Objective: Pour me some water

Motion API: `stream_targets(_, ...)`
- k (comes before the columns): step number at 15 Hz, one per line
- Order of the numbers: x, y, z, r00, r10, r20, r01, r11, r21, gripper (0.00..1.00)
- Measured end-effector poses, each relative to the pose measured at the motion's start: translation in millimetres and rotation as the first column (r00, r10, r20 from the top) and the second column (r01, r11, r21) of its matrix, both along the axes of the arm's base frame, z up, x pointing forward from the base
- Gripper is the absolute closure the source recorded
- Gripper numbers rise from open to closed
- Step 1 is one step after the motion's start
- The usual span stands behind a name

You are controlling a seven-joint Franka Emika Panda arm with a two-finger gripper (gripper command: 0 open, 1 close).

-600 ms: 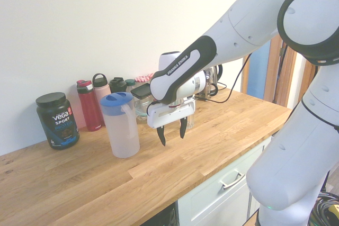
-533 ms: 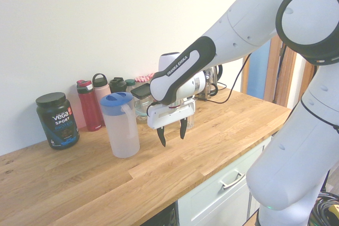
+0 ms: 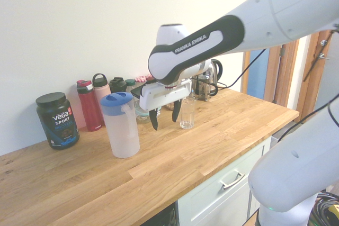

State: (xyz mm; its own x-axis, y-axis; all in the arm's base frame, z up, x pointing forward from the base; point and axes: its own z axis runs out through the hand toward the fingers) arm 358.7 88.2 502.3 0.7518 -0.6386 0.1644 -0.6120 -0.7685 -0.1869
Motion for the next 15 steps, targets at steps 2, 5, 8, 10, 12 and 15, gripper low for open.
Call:
stream_targets(2, -24, 40, 22, 0.996, 0.034, 0.08, -0.032, 0.999, -0.016, 0.0)
stream_targets(5, -20, 76, 16, 0.986, 0.037, 0.16, -0.031, 0.999, -0.04, 0.0)
stream_targets(8, 19, 75, 0, 0.986, -0.005, 0.167, 0.014, 0.999, -0.051, 0.0)
stream_targets(10, 43, 77, -4, 0.987, -0.024, 0.159, 0.032, 0.998, -0.05, 0.0)
stream_targets(12, 61, 82, -9, 0.988, -0.035, 0.152, 0.043, 0.998, -0.049, 1.0)
stream_targets(15, 84, 83, -16, 0.99, -0.055, 0.132, 0.061, 0.997, -0.041, 1.0)
